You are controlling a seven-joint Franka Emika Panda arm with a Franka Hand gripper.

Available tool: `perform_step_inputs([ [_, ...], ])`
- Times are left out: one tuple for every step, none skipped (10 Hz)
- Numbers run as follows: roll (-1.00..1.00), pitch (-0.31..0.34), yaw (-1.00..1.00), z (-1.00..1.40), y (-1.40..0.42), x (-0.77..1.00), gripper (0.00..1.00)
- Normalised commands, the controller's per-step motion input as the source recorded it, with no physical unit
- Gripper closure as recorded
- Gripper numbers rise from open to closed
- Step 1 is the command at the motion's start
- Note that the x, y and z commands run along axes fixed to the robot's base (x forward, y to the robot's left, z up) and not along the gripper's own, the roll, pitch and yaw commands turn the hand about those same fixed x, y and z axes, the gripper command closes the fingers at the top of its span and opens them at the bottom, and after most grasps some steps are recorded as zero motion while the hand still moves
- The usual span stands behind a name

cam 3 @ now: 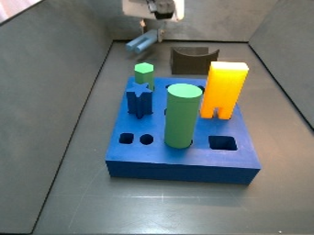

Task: Pick up the square-circle object. Move up. Rotate the square-circle object. Place the square-circle object on the fixture. Regrasp the square-circle object. Move to above the board. Insert the square-circle object.
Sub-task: Move up, then rotate the square-circle object.

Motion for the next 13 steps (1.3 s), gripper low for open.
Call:
perform_step_inputs([
  [0.06,0.115,-0.01,0.34,0.00,0.00,1.00],
  [0.08,0.136,0.00,0.18,-0.01,-0.01,1.00],
  [0.00,0.000,0.00,0.60,-1.00,-0.41,1.00],
  [0.03,-0.021,0.01,0.59,-1.00,-0.41,1.00],
  [0.06,-0.035,0.02,0.62,-1.00,-0.39,1.00],
  [0.12,-0.033,0.03,0.64,-1.00,-0.31,1.00],
  [0.16,-0.003,0.03,0.53,-0.87,-0.23,1.00],
  [0.21,0.040,0.04,0.36,-0.65,-0.12,1.00],
  [0.22,0.065,0.04,0.23,-0.48,-0.08,1.00],
  [0.19,0.069,0.04,0.07,-0.26,-0.04,1.00],
  [0.00,0.000,-1.00,0.00,0.00,0.00,1.00],
  [0.00,-0.002,-1.00,0.00,0.06,0.00,1.00],
  [-0.01,-0.004,-1.00,0.00,0.05,0.01,1.00],
])
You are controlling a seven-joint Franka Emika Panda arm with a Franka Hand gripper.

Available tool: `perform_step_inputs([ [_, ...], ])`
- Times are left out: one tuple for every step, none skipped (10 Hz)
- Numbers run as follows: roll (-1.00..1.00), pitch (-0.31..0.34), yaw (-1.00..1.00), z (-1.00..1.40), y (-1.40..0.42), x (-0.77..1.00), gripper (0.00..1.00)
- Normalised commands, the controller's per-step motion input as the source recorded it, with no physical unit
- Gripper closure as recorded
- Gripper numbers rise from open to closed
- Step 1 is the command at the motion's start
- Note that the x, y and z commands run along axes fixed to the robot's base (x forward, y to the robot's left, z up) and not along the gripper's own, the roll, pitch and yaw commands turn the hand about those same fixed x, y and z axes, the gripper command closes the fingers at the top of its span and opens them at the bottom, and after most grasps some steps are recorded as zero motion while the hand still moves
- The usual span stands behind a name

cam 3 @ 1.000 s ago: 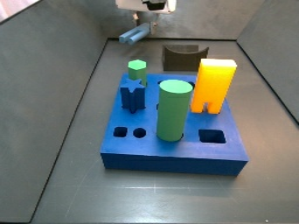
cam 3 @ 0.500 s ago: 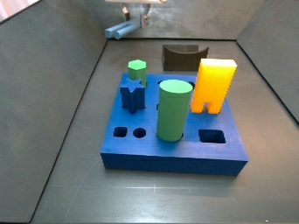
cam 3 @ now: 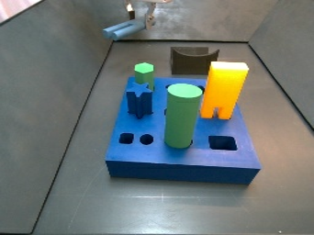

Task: Pick up the square-circle object. Move up. Rotate the square-circle object. Place the square-circle object on the fixture. Regrasp the square-circle object. Move to above the board. Insert the square-circle object.
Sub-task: Rotate the square-circle object.

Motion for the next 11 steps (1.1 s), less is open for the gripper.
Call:
perform_step_inputs([
  [-0.01,-0.004,-1.00,0.00,0.03,0.01,1.00],
  [-0.01,-0.005,-1.00,0.00,0.03,0.02,1.00],
  [-0.01,-0.005,-1.00,0.00,0.03,0.02,1.00],
  [-0.01,-0.005,-1.00,0.00,0.02,0.02,1.00],
  [-0.01,-0.005,-1.00,0.00,0.02,0.02,1.00],
  [-0.01,-0.005,-1.00,0.00,0.02,0.02,1.00],
  [-0.01,-0.006,-1.00,0.00,0.02,0.02,1.00],
  [-0.01,-0.006,-1.00,0.00,0.02,0.02,1.00],
  [-0.01,-0.006,-1.00,0.00,0.02,0.02,1.00],
  [-0.01,-0.006,-1.00,0.00,0.02,0.02,1.00],
  [-0.01,-0.007,-1.00,0.00,0.02,0.02,1.00],
])
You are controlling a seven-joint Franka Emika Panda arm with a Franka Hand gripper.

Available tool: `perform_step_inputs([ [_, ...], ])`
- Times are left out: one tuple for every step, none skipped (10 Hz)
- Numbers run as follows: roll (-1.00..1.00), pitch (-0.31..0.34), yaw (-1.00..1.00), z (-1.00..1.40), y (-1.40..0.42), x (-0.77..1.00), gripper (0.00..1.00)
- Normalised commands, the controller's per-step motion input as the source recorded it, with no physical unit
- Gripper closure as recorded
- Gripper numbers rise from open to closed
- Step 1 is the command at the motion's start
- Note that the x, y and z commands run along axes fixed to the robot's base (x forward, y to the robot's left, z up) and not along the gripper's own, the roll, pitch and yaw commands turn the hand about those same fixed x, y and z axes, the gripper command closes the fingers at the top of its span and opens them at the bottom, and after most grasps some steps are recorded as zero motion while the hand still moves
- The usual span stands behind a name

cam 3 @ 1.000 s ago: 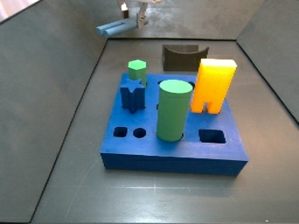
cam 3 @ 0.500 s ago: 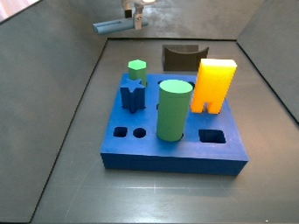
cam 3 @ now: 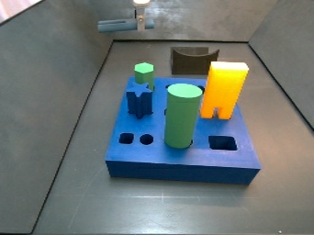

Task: Pick up the square-circle object. Move up. Rotate the square-circle object. Place the square-circle object on the fixture. Regrasp the square-circle object. Move to above the board. Insert the square-circle object.
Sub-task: Rotate the square-circle object.

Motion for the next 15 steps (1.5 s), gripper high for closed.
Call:
perform_step_inputs([
  [-0.01,-0.007,-1.00,0.00,0.02,0.02,1.00],
  [-0.01,-0.007,-1.00,0.00,0.02,0.02,1.00],
  [-0.01,-0.007,-1.00,0.00,0.02,0.02,1.00],
  [-0.01,-0.008,-1.00,0.00,0.02,0.02,1.00],
  [-0.01,-0.008,-1.00,0.00,0.02,0.02,1.00],
  [-0.01,-0.009,-1.00,0.00,0.02,0.02,1.00],
  [-0.01,-0.009,-1.00,0.00,0.02,0.02,1.00],
  [-0.01,-0.010,-1.00,0.00,0.02,0.02,1.00],
  [-0.01,-0.010,-1.00,0.00,0.02,0.02,1.00],
  [-0.02,-0.011,-1.00,0.00,0.02,0.02,1.00],
  [-0.02,-0.011,-1.00,0.00,0.02,0.02,1.00],
  [-0.02,-0.012,-1.00,0.00,0.02,0.02,1.00],
  [-0.02,-0.013,-1.00,0.00,0.02,0.02,1.00],
  [-0.02,-0.014,-1.00,0.00,0.02,0.02,1.00],
  [-0.02,-0.016,-1.00,0.00,0.02,0.02,1.00],
])
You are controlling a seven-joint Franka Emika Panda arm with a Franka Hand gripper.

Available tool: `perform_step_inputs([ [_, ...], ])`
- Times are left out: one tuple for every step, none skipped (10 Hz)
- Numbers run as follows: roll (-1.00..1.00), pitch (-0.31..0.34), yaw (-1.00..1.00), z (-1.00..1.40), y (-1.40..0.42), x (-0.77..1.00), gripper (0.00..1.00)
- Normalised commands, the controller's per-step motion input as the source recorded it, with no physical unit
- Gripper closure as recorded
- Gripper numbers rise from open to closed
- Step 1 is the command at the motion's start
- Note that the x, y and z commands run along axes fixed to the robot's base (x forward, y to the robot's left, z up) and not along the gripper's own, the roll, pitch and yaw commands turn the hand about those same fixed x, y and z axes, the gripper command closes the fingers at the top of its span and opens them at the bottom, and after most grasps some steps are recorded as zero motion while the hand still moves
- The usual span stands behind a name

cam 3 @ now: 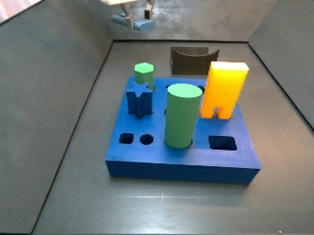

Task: Pick up the square-circle object. Move up. Rotate the square-circle object. Place the square-circle object on the fixture. Regrasp the square-circle object. Move to above the board. Insert the square-circle object.
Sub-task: Rotate the square-circle object.

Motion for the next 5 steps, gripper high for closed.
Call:
perform_step_inputs([
  [-0.02,-0.017,-1.00,0.00,0.02,0.02,1.00],
  [-0.03,-0.019,-1.00,0.00,0.02,0.02,1.00],
  [-0.03,-0.021,-1.00,0.00,0.02,0.02,1.00],
  [-0.04,-0.024,-1.00,0.00,0.02,0.02,1.00],
  [-0.04,-0.029,-1.00,0.00,0.02,0.02,1.00],
])
